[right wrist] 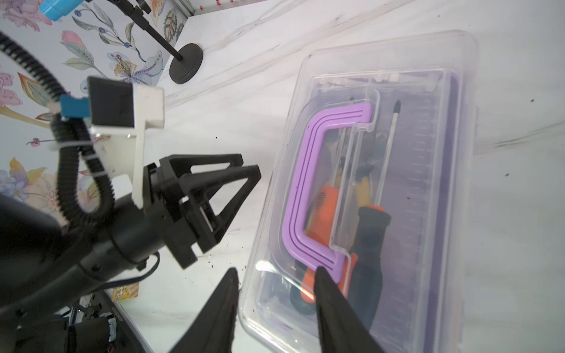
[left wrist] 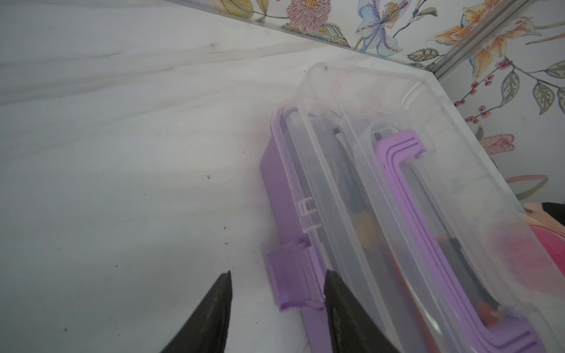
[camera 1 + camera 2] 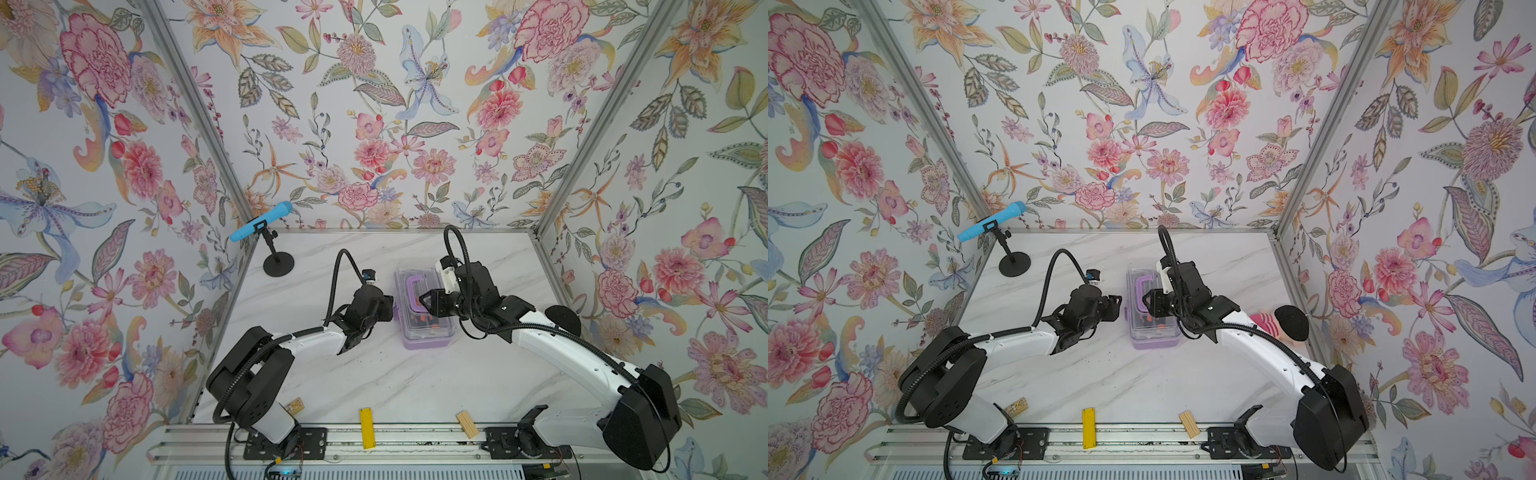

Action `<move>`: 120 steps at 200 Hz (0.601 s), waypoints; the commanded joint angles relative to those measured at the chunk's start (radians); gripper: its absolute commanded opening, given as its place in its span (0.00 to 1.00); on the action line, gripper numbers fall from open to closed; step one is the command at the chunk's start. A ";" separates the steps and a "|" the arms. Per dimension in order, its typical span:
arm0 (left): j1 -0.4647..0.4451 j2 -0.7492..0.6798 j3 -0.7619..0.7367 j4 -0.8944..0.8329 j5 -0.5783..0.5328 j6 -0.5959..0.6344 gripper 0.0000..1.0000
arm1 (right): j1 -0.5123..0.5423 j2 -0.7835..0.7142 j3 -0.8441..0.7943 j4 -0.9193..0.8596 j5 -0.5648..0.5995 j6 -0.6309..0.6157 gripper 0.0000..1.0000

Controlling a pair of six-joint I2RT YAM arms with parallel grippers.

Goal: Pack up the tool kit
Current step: 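Lower the clear lid with the right gripper while the left gripper nears the latch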

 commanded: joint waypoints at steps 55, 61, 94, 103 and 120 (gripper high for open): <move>-0.091 0.086 -0.083 0.112 0.025 -0.001 0.49 | -0.025 0.052 -0.023 0.077 -0.056 0.044 0.39; -0.091 0.094 -0.086 0.122 0.030 -0.004 0.49 | -0.025 0.053 -0.026 0.077 -0.058 0.042 0.39; -0.097 0.129 -0.092 0.151 0.041 -0.014 0.49 | -0.029 0.065 -0.039 0.074 -0.061 0.042 0.39; -0.097 0.137 -0.094 0.153 0.046 -0.013 0.48 | -0.029 0.066 -0.044 0.076 -0.062 0.043 0.39; -0.100 0.150 -0.099 0.167 0.039 -0.009 0.48 | -0.029 0.070 -0.054 0.080 -0.066 0.048 0.39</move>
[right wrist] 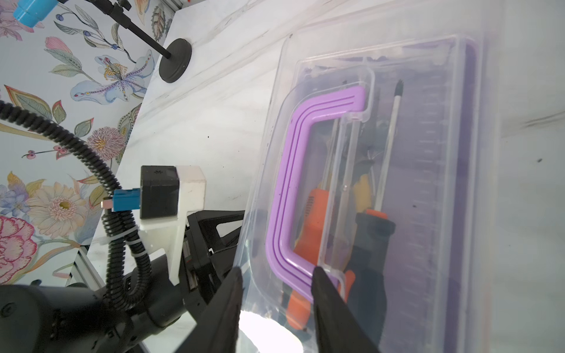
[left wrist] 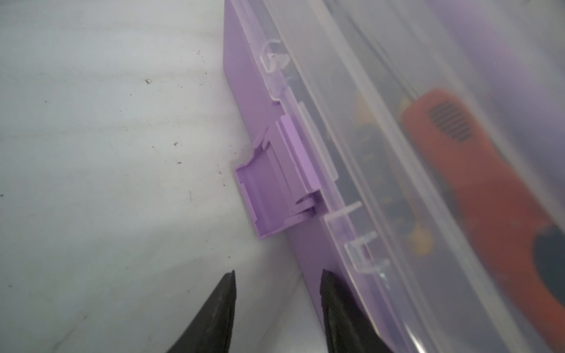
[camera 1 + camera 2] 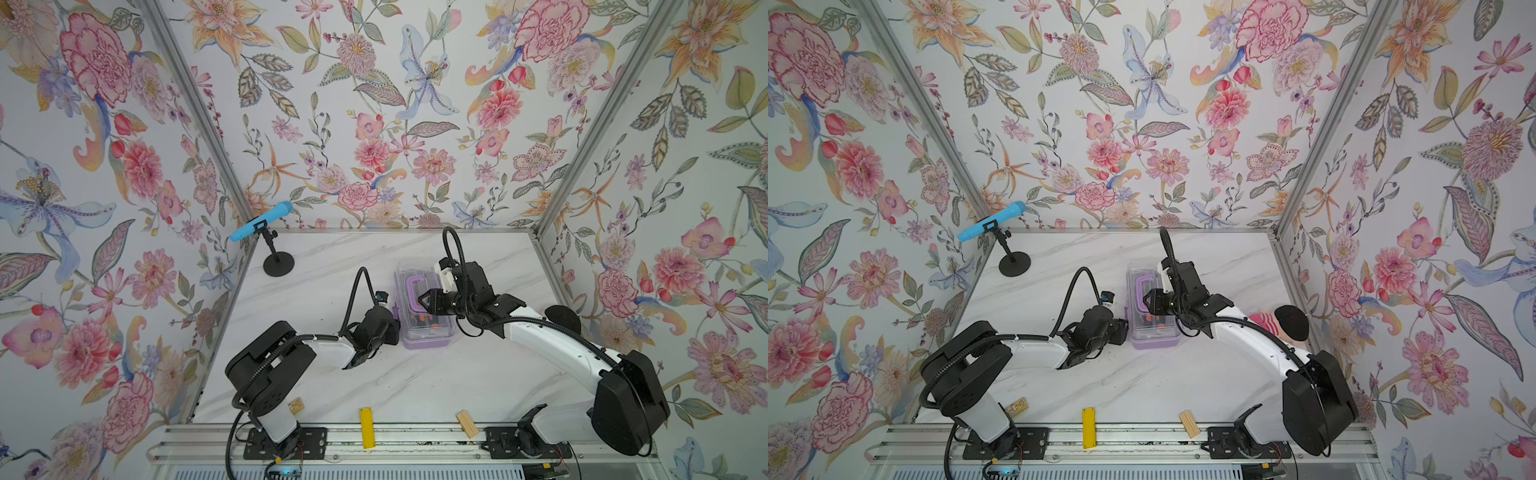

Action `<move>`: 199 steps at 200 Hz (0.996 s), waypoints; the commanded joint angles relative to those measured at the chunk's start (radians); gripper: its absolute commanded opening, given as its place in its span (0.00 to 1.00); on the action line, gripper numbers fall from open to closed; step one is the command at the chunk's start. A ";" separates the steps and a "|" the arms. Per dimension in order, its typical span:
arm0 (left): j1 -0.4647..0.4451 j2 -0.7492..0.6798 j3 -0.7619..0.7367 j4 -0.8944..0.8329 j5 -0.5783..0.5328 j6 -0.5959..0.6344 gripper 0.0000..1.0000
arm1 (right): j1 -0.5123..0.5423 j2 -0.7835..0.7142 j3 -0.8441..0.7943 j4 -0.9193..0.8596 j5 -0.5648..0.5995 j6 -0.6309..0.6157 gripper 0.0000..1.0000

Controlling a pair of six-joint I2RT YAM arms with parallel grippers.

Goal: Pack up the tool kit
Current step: 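Lower the clear lid with the right gripper while the left gripper nears the latch, then push the purple latch up against the lid with the left gripper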

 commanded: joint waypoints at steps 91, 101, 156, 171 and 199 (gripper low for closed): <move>-0.025 0.132 0.013 0.135 -0.054 0.040 0.48 | -0.007 0.011 -0.040 0.032 -0.027 0.020 0.39; -0.027 0.144 0.014 0.147 -0.066 0.043 0.49 | -0.007 0.008 -0.041 0.029 -0.026 0.018 0.39; -0.027 0.183 0.029 0.225 -0.100 0.071 0.49 | -0.007 0.009 -0.049 0.018 -0.041 0.014 0.39; -0.027 0.190 0.030 0.236 -0.119 0.077 0.49 | -0.007 0.003 -0.057 0.019 -0.036 0.014 0.39; -0.026 0.217 0.029 0.296 -0.129 0.074 0.49 | -0.006 0.007 -0.061 0.021 -0.038 0.012 0.39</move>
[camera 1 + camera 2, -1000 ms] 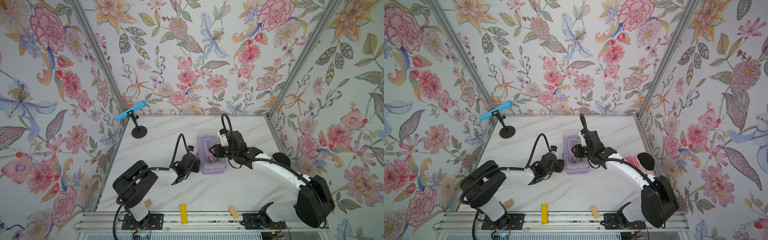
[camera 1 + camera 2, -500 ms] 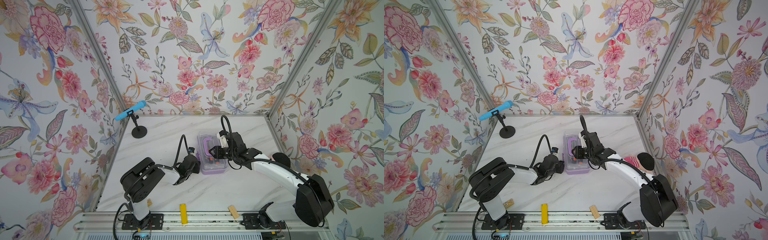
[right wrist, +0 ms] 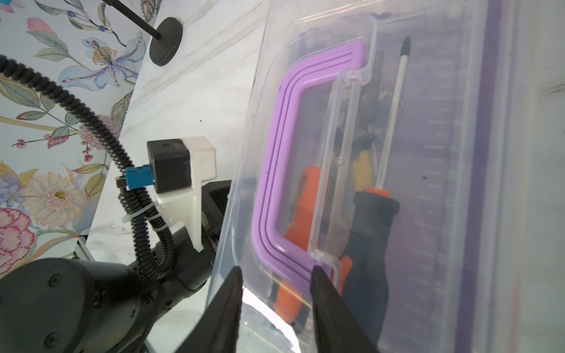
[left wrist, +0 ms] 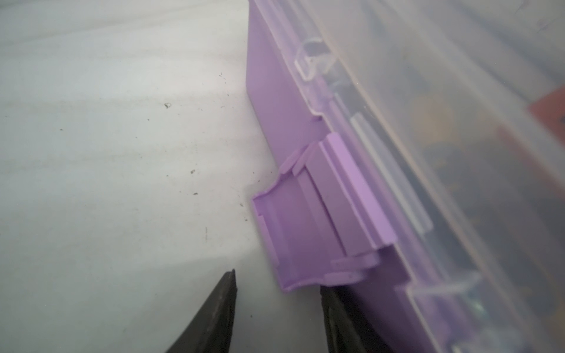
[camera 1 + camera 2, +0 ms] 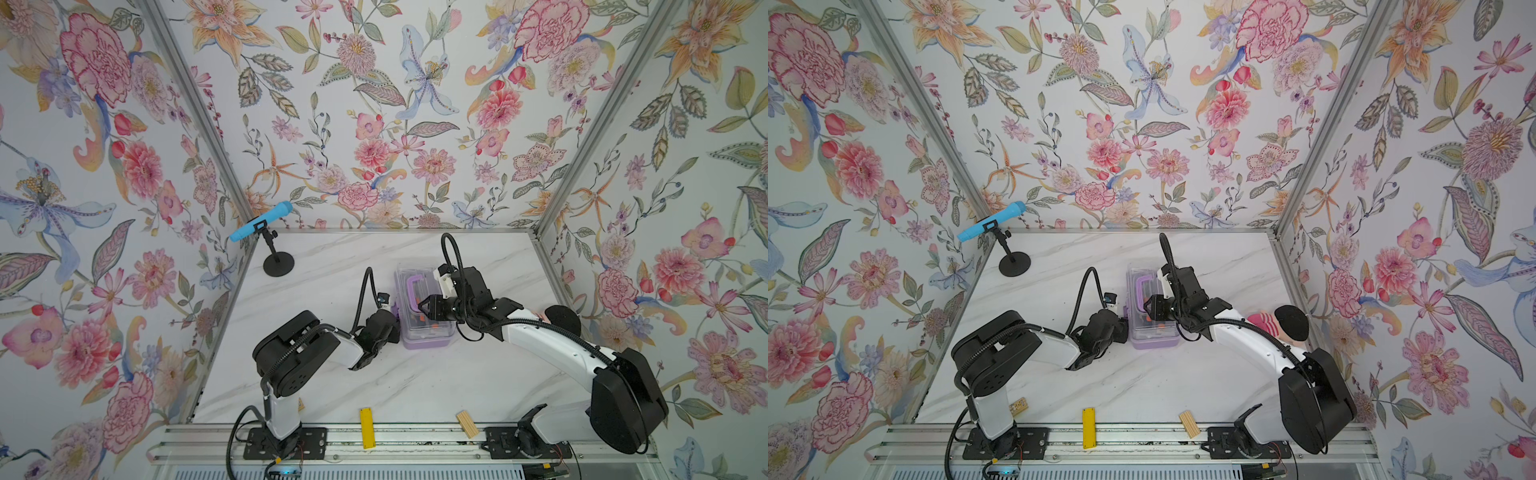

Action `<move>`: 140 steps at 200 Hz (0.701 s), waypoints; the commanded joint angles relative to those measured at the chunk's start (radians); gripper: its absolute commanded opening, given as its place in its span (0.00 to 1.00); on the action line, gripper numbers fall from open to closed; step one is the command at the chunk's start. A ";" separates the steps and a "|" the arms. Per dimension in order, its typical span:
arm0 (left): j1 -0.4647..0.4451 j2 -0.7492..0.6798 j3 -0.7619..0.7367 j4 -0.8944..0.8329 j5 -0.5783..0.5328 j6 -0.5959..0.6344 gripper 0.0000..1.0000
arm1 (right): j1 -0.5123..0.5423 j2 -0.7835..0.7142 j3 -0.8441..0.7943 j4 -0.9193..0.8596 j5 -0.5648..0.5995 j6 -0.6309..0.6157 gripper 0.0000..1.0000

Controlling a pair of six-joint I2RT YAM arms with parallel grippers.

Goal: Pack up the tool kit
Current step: 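Push the purple latch up against the lid with the left gripper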

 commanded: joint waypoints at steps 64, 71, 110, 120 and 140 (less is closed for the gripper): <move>-0.020 0.023 0.004 0.104 -0.080 -0.006 0.50 | -0.006 0.006 -0.018 -0.004 -0.002 -0.001 0.39; -0.020 0.014 -0.003 0.111 -0.088 -0.002 0.50 | -0.006 0.011 -0.017 -0.007 0.000 -0.001 0.39; -0.019 -0.047 -0.032 0.114 -0.133 0.023 0.50 | -0.006 0.021 -0.022 -0.016 0.003 -0.002 0.39; -0.019 -0.059 -0.037 0.111 -0.140 0.026 0.50 | -0.005 0.019 -0.024 -0.017 0.003 -0.002 0.39; -0.019 -0.070 -0.046 0.116 -0.143 0.029 0.50 | -0.006 0.016 -0.024 -0.019 0.002 -0.002 0.39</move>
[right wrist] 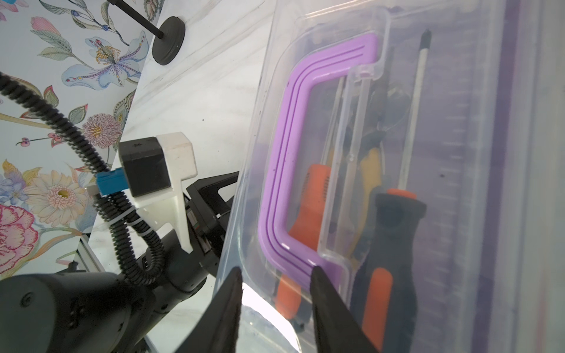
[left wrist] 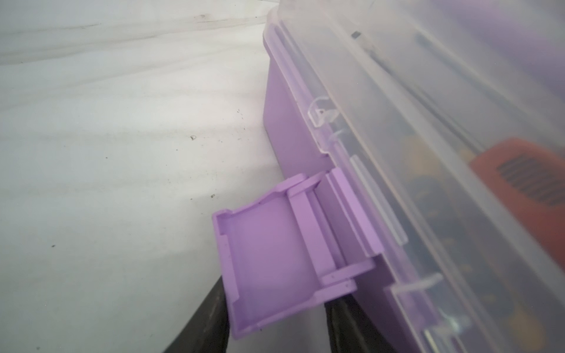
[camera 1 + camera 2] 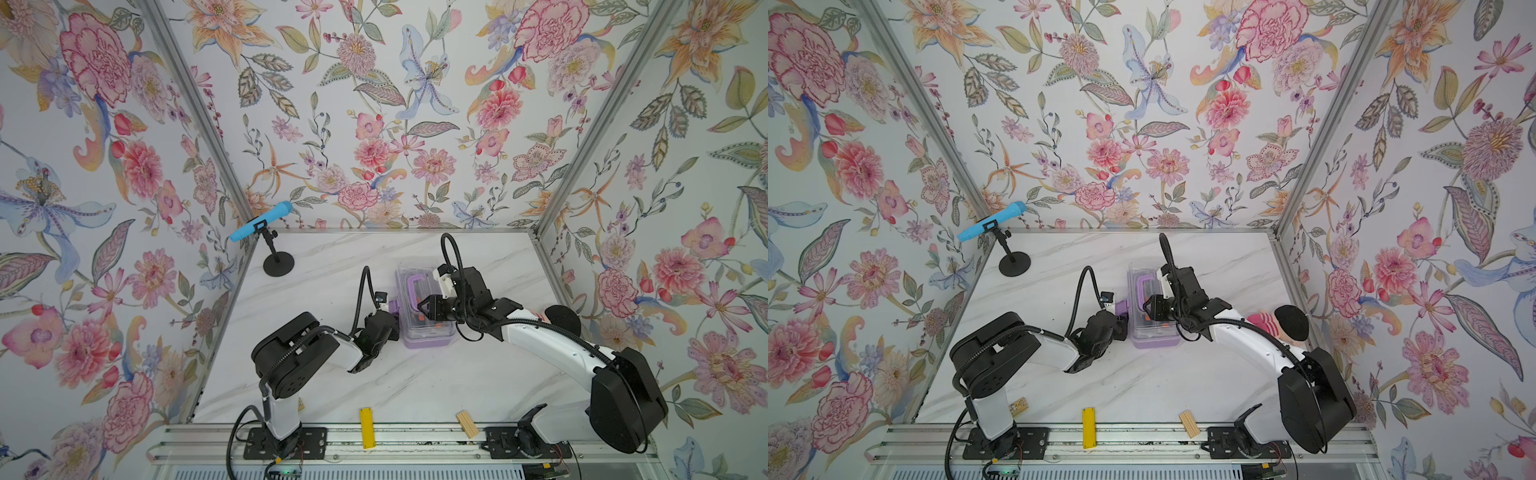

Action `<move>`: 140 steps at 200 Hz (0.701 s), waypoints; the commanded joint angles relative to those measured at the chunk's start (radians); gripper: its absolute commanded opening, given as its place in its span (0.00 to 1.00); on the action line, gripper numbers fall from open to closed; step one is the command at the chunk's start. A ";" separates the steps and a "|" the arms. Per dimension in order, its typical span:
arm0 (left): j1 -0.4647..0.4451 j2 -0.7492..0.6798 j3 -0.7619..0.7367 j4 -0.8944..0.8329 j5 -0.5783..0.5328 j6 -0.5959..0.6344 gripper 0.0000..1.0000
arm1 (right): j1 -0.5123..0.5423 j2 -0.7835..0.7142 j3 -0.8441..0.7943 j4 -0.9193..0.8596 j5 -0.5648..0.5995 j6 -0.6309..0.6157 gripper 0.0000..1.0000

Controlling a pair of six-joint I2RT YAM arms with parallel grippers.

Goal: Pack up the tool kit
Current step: 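Push the purple latch up against the lid with the left gripper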

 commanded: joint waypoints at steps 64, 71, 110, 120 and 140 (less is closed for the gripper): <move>-0.002 -0.058 -0.027 0.046 -0.078 0.026 0.50 | -0.005 0.010 -0.026 -0.022 0.012 -0.001 0.39; -0.001 -0.061 -0.027 0.047 -0.078 0.032 0.50 | -0.006 0.008 -0.025 -0.023 0.013 -0.001 0.39; 0.002 -0.075 -0.021 0.038 -0.076 0.047 0.51 | -0.006 0.013 -0.026 -0.023 0.014 -0.002 0.39; 0.004 -0.076 -0.018 0.038 -0.073 0.049 0.51 | -0.006 0.014 -0.026 -0.022 0.013 -0.001 0.39; 0.004 -0.080 -0.013 0.028 -0.065 0.048 0.50 | -0.006 0.012 -0.025 -0.022 0.015 -0.001 0.40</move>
